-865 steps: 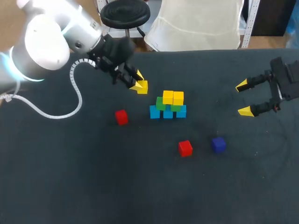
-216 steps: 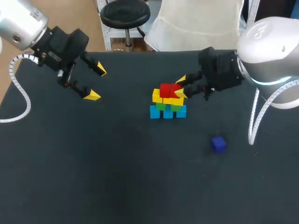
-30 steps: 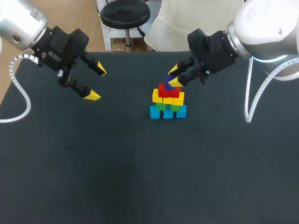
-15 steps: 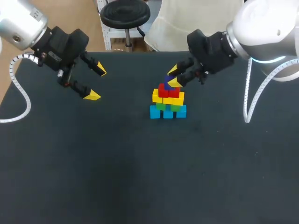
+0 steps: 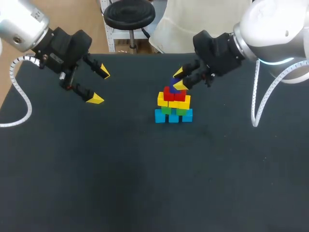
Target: Place the blue cubes, place green cubes on the blue cubes, place the yellow cubes on the green cubes, then place the red cubes on the yellow cubes, and place purple cube on the red cubes.
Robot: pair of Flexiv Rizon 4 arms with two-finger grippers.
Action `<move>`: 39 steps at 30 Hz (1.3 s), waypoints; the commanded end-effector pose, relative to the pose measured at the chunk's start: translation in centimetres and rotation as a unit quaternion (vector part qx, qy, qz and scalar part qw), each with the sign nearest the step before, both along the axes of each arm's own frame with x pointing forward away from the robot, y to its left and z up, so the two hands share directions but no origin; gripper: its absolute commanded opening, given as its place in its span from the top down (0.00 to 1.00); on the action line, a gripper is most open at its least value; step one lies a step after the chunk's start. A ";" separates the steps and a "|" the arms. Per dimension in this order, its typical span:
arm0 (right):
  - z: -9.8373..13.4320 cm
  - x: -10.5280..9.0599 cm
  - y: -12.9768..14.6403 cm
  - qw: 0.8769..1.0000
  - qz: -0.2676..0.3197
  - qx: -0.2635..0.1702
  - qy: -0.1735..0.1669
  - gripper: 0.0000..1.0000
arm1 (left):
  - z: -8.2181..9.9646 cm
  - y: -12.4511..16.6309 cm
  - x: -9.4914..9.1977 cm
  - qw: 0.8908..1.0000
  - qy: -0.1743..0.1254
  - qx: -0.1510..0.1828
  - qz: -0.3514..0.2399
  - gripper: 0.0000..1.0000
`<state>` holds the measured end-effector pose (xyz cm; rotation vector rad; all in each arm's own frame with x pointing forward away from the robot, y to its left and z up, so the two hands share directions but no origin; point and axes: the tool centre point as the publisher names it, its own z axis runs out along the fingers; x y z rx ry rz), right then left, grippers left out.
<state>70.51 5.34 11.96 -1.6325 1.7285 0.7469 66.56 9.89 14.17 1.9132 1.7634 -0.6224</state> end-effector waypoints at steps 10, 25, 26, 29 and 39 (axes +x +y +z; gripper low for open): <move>-0.1 0.3 0.0 1.000 0.003 0.002 0.003 0.54 | -0.1 0.0 0.0 1.000 -0.001 -0.001 0.000 0.00; 2.1 -0.3 -2.5 0.999 -0.026 0.042 -0.008 0.00 | -0.1 0.0 0.0 1.000 -0.001 -0.001 0.000 0.00; 2.3 -0.4 -3.0 0.998 -0.029 0.053 -0.006 0.00 | -0.1 0.0 0.0 1.000 -0.001 -0.001 0.000 0.00; 2.6 -0.8 -5.1 0.996 -0.041 0.081 -0.002 0.00 | -0.1 0.0 0.0 1.000 -0.001 -0.001 0.000 0.00; 2.0 -2.9 -10.7 0.990 -0.091 0.107 0.003 0.00 | -0.1 0.0 0.0 1.000 -0.001 -0.001 0.000 0.00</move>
